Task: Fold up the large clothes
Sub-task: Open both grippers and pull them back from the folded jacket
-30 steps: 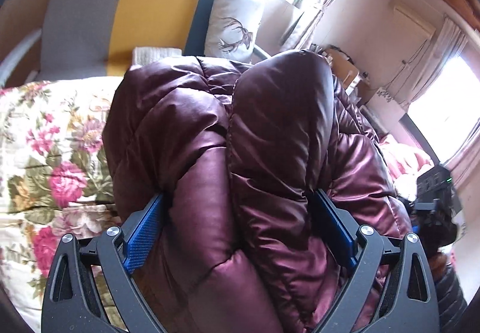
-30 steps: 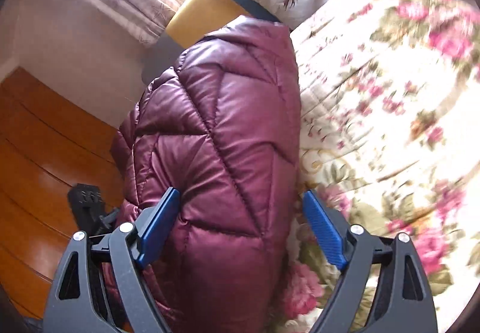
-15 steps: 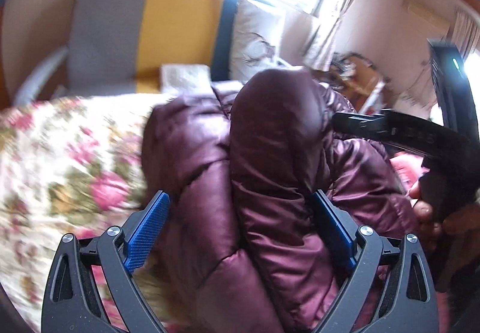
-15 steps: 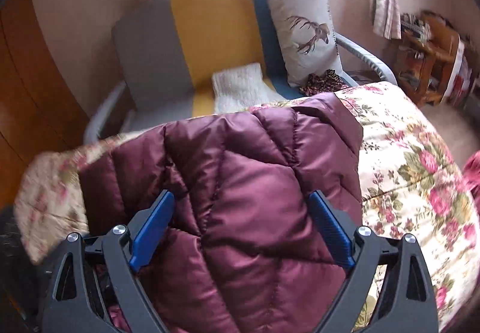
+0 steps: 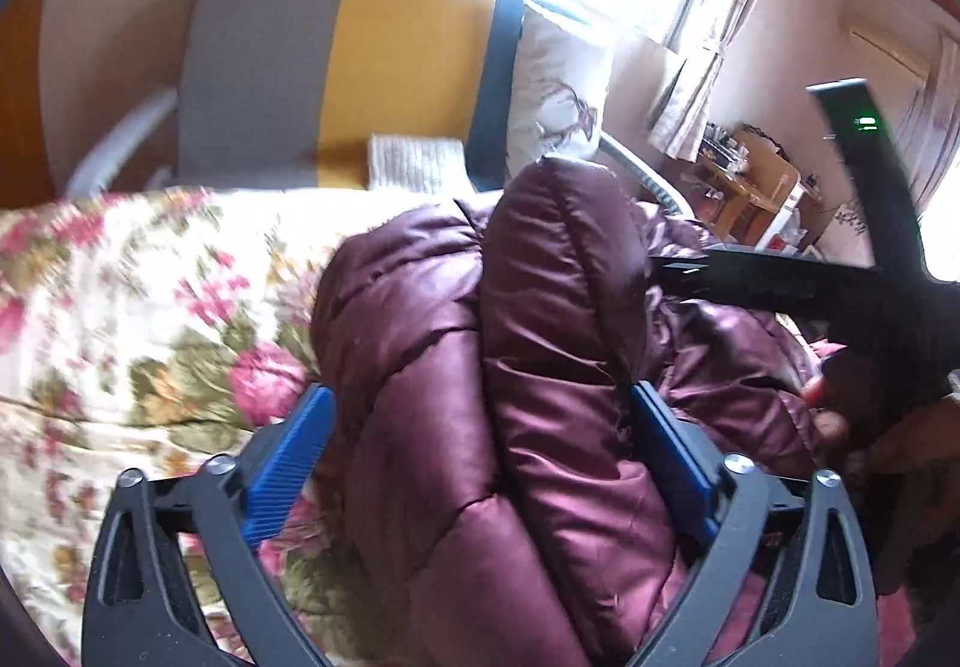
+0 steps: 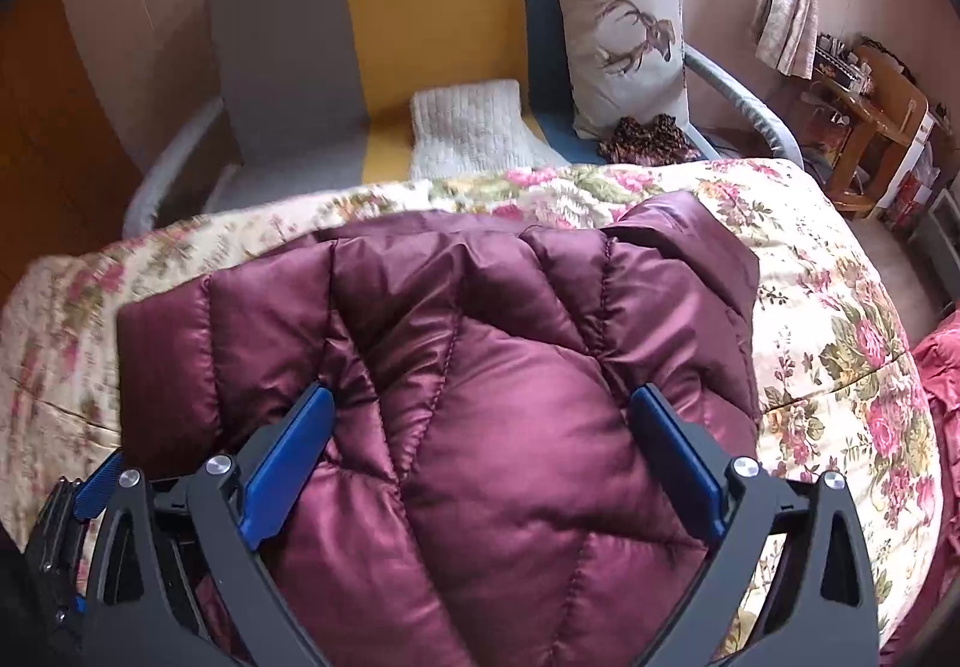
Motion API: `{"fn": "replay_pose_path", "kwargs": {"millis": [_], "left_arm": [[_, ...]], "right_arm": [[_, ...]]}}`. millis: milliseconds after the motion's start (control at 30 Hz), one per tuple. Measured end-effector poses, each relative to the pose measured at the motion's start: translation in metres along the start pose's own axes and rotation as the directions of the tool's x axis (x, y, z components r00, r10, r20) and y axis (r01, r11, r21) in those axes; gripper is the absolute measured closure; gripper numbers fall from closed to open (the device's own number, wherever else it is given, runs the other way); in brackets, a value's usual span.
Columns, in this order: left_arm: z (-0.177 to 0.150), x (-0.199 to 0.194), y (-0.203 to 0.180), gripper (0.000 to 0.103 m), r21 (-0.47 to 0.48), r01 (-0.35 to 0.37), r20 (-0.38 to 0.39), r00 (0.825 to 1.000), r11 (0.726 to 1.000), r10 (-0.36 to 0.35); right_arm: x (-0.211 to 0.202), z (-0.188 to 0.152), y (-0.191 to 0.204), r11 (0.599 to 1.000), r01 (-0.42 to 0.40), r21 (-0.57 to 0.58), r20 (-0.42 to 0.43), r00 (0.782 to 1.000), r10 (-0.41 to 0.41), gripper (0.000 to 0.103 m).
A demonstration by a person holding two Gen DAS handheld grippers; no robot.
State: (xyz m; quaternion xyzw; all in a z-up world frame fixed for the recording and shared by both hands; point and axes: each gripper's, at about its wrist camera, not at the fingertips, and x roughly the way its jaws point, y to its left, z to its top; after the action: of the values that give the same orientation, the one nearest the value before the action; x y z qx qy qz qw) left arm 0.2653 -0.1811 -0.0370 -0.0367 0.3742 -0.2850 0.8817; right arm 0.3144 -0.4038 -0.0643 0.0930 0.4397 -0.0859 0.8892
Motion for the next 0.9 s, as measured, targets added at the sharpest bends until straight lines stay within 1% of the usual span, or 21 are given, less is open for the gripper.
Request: {"fn": "replay_pose_path", "kwargs": {"millis": [67,167,233,300,367,467,500,567,633,767,833,900], "left_arm": [[0.002,-0.010,-0.004,0.004,0.018,-0.004,0.013,1.000,1.000,0.004],[0.004,-0.022,-0.015,0.004,0.061,-0.056,0.041,0.998,0.997,0.054],[0.005,-0.030,-0.021,0.004,0.074,-0.091,0.060,0.994,0.993,0.087],[0.005,-0.040,-0.022,0.004,0.064,-0.129,0.083,0.989,0.990,0.124],[0.006,-0.048,-0.018,0.004,0.041,-0.131,0.089,0.988,0.991,0.127],[0.007,-0.053,-0.013,0.004,0.021,-0.142,0.091,0.986,0.990,0.140],[0.006,-0.058,-0.011,0.004,0.012,-0.153,0.100,0.984,0.988,0.151],[0.004,-0.074,-0.010,0.004,-0.004,-0.162,0.126,0.979,0.987,0.161],[0.003,-0.084,-0.013,0.004,-0.011,-0.163,0.131,0.978,0.987,0.163],[-0.009,-0.118,-0.025,0.004,-0.015,-0.199,0.179,0.964,0.980,0.199],[-0.017,-0.129,-0.030,0.004,-0.024,-0.215,0.191,0.958,0.976,0.215],[-0.028,-0.140,-0.037,0.004,-0.030,-0.218,0.195,0.956,0.976,0.219]], "right_arm": [[-0.026,-0.004,-0.011,0.998,-0.026,0.054,0.058,0.998,0.022,0.003],[-0.060,-0.019,-0.031,0.987,-0.063,0.146,0.122,0.992,0.045,0.003],[-0.075,-0.028,-0.039,0.983,-0.062,0.172,0.138,0.990,0.038,0.003],[-0.089,-0.042,-0.046,0.978,-0.065,0.197,0.147,0.988,0.036,0.003],[-0.099,-0.058,-0.052,0.974,-0.067,0.216,0.157,0.987,0.033,0.003],[-0.110,-0.073,-0.050,0.975,-0.052,0.216,0.156,0.988,0.018,0.003],[-0.118,-0.080,-0.048,0.976,-0.038,0.216,0.170,0.985,0.001,0.003],[-0.128,-0.089,-0.045,0.976,-0.043,0.215,0.193,0.981,0.000,0.003],[-0.142,-0.100,-0.040,0.978,-0.038,0.207,0.208,0.978,-0.006,0.003],[-0.168,-0.129,-0.023,0.985,0.022,0.171,0.220,0.974,-0.060,0.002],[-0.178,-0.145,-0.018,0.986,0.041,0.163,0.227,0.971,-0.078,0.002],[-0.190,-0.161,-0.013,0.984,0.065,0.165,0.241,0.965,-0.104,0.002]]}}
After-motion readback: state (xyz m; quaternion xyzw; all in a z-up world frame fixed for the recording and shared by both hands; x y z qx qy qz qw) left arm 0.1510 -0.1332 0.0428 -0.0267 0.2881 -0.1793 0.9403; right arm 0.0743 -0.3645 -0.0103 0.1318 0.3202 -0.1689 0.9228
